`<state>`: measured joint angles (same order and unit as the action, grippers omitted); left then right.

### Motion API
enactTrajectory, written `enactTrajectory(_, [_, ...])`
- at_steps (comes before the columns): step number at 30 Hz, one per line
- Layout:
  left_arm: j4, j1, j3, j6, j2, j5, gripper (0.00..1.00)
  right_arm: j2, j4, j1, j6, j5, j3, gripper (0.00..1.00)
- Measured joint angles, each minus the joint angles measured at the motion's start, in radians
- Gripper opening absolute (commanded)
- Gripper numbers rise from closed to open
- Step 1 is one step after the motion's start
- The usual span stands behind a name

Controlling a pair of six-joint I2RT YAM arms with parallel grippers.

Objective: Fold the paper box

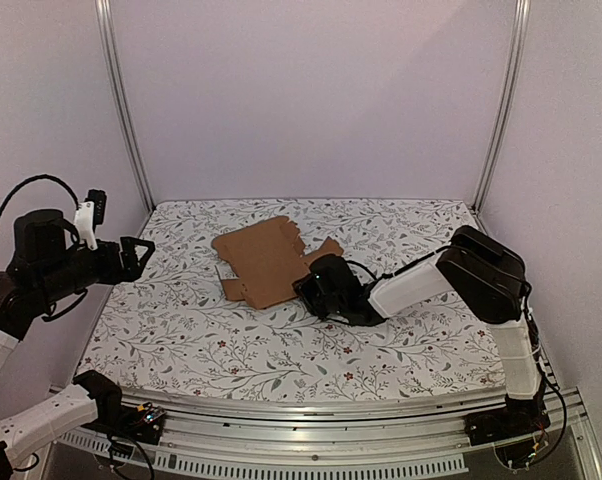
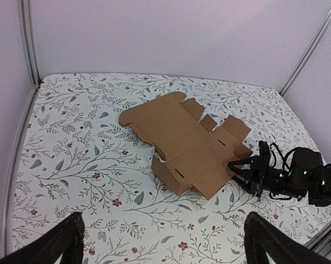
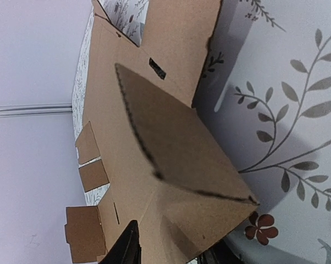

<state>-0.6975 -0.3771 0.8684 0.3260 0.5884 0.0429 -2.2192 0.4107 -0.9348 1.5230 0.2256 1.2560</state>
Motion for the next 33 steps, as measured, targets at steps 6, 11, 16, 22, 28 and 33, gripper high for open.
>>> enactTrajectory(6, [0.0,0.0,0.0,0.0,0.008,0.0,1.0,-0.008,0.0,0.007,-0.023,-0.005,-0.002,0.15])
enactTrajectory(11, [0.0,0.0,0.0,0.0,0.01,0.004,1.0,-0.008,0.014,0.012,-0.035,-0.011,-0.014,0.03])
enactTrajectory(16, [0.0,0.0,-0.001,0.0,0.01,0.013,0.99,-0.008,0.061,0.019,-0.035,-0.025,-0.021,0.0])
enactTrajectory(22, [-0.006,0.0,-0.001,0.0,0.01,0.025,1.0,-0.007,0.142,0.028,-0.045,-0.053,-0.07,0.0])
enactTrajectory(28, [-0.024,0.0,0.0,0.0,0.01,0.037,1.0,0.013,0.188,0.05,-0.069,-0.121,-0.126,0.0])
enactTrajectory(33, [-0.039,0.0,0.027,-0.004,0.03,0.049,1.0,0.056,0.2,0.08,-0.118,-0.229,-0.145,0.0])
